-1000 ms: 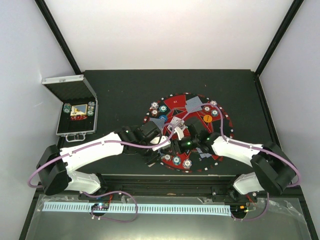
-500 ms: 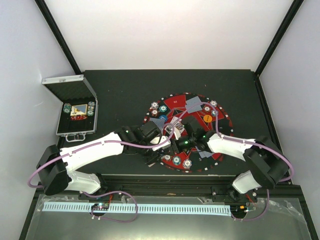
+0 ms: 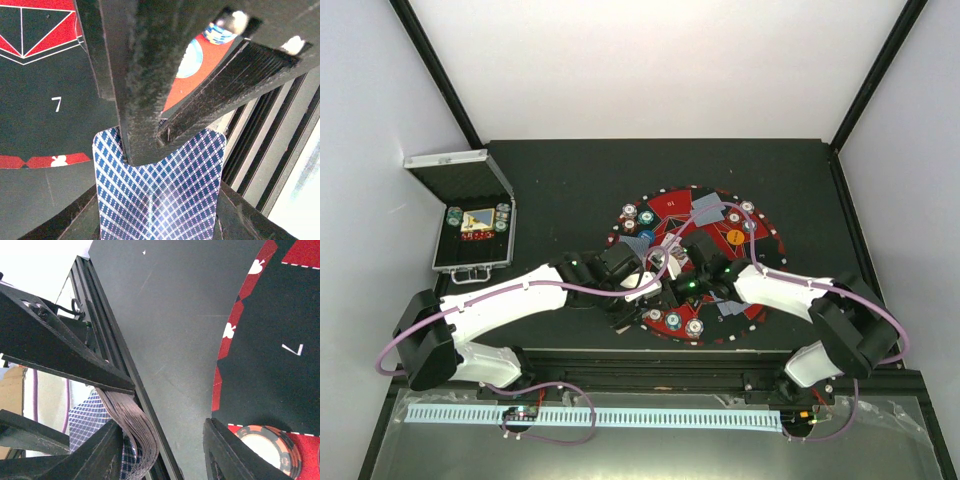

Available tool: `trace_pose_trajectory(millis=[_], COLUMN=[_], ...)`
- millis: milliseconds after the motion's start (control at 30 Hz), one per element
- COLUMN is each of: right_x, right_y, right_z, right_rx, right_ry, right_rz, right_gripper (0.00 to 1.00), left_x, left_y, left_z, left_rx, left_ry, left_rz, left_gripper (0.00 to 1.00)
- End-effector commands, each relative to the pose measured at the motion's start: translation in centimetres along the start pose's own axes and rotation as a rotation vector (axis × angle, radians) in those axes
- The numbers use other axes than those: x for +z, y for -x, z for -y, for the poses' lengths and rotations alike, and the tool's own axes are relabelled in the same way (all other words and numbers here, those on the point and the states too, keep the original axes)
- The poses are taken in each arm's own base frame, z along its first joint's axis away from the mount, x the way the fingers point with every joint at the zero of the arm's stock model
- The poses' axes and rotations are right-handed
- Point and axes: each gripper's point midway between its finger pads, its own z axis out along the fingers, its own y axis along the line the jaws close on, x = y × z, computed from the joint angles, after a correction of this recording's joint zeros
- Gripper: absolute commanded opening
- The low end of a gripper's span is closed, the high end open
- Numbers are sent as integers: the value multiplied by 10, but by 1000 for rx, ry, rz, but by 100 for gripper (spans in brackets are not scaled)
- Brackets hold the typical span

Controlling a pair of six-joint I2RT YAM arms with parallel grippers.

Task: Distribute texas hold em gaming equipment

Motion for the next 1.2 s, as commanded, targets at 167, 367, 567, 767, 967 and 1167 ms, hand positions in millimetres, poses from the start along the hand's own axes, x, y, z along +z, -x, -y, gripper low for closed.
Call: trace_pose_trajectory(millis=[167,367,567,767,967,1167], right_x=[-7,-10,-14,-18,-20,-25], right_y=[0,2,2,5,5,8], right_z=[11,10,6,-1,-2,-5], right_rx=[5,2,-5,-6,-9,-10], right_ry=[-79,-74,-66,-37,-29,-10], right_rz=[10,13,17,23,20,32], right_gripper=[40,36,31,27,21,12], left_x=[-10,-11,-10,-10,-10,-9], left_y=[12,12,12,12,12,12], left_z=[6,6,5,5,5,5], left_rx=[23,23,22,23,22,22], left_ry=[-19,-20,-18,-17,-15,-16], left_rz=[58,63,60,59,58,56], left_gripper=[50,50,50,50,50,50])
